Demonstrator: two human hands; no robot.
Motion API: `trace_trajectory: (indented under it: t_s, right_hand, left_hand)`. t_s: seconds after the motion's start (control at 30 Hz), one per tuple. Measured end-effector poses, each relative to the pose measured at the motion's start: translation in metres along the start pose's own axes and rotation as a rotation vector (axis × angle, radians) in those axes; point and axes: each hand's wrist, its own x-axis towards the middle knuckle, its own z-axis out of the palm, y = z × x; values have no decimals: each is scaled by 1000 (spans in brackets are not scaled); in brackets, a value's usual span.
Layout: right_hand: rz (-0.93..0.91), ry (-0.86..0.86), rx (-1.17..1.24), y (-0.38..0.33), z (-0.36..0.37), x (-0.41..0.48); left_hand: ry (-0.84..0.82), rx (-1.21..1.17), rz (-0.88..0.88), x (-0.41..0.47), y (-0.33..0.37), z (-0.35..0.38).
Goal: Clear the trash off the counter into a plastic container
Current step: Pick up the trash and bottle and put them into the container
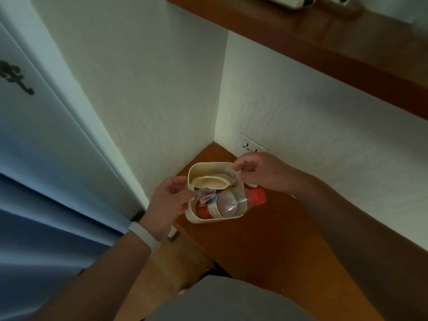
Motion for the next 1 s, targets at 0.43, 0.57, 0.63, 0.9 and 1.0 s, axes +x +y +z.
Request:
trace_trajectory:
  t_s: [0.43, 0.57, 0.63, 0.9, 1.0]
  right_hand:
    - [223, 144, -318, 139, 23, 56]
    - [296, 71, -368, 168, 40, 75]
    - [312, 44, -394, 181, 48, 81]
    - [277, 50, -450, 197, 63, 92]
    - [296, 88, -362, 185, 62, 83]
  left_hand:
    - [90, -24, -43, 31, -12, 9]
    - [118, -33, -44, 36, -14, 9]
    - [116, -31, -48, 37, -15, 9]
    - [121, -14, -49, 42, -16, 9]
    - [113, -6, -49, 40, -13, 9]
